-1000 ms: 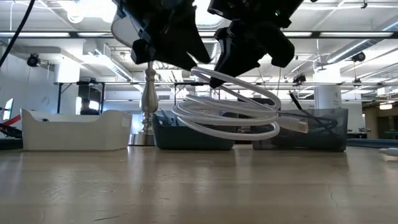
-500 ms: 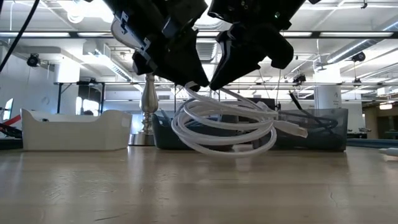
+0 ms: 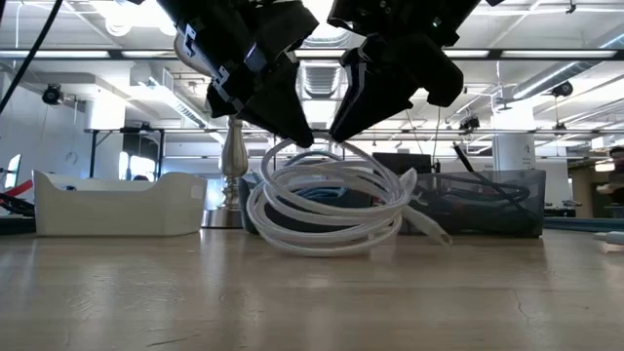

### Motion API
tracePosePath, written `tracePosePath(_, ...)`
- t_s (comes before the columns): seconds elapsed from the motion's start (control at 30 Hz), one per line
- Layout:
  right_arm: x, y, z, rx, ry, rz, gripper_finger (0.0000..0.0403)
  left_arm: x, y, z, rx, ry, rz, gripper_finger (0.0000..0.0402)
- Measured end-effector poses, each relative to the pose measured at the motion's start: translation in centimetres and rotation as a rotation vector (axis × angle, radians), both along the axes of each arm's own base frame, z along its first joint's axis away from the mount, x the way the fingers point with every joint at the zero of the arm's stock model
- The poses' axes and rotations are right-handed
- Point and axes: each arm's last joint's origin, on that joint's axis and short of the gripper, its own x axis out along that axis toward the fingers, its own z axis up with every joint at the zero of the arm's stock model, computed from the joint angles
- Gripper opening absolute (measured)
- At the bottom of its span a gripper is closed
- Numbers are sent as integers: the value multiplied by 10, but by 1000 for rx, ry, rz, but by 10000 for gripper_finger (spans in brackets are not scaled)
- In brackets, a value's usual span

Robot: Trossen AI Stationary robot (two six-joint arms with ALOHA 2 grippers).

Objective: Pick & Place USB Port
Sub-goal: Put the left white charger cable into the white bin

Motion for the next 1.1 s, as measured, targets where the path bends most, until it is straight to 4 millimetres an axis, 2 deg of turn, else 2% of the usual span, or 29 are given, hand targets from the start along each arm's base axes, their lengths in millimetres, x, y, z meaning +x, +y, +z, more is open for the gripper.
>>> tracePosePath(0.27,0,3,5,45,-26,-42,131,-9,1,-3,6,86,21,20)
tracePosePath(0.53,-13,0,23,122,34,-173,144,-43,-1,32,29,217,17,24)
tracePosePath(0.73,-18,-2,28,126,31,-184,134,-81,1,78,67,206,-3,23)
tracePosePath(0.87,-16,-2,27,106,35,-157,129,-116,13,105,134,247,-3,23)
tracePosePath(1.0,-17,-2,26,94,40,-142,128,-151,31,116,266,315,51,23)
tracePosePath(1.1,-16,-2,26,94,39,-142,131,-169,41,118,393,338,101,23)
